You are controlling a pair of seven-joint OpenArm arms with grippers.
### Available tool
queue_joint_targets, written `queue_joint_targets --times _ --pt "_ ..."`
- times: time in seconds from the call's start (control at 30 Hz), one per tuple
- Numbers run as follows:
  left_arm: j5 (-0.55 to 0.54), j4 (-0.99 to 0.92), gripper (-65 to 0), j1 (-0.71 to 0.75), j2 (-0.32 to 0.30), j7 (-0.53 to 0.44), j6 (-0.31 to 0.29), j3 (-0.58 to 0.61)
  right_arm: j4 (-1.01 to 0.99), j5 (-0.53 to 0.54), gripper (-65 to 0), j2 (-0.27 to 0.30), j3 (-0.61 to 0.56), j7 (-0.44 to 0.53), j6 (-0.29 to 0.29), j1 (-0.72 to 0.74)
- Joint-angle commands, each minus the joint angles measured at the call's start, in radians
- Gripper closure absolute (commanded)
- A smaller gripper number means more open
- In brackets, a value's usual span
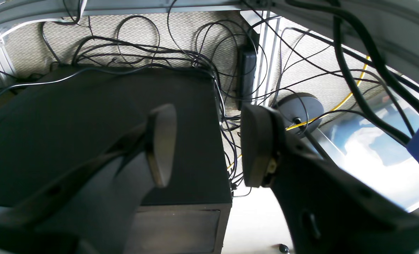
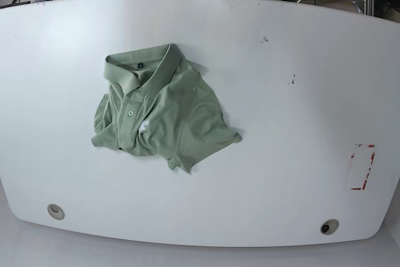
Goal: Layout the t-shirt on the table in an organized manner, then fold the t-shirt properly
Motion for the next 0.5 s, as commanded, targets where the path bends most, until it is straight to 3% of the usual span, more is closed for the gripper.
queue_joint_targets --times 0.0,0.47 --pt "0.001 0.0 -27.9 0.005 -0.004 0.0 -0.001 0.001 0.002 0.002 -6.2 0.007 0.002 0.007 0.002 -0.01" --pt "0.001 0.006 -27.8 0.007 -0.004 -0.003 -0.001 0.001 0.005 0.002 -6.2 0.007 0.002 0.007 0.002 -0.007"
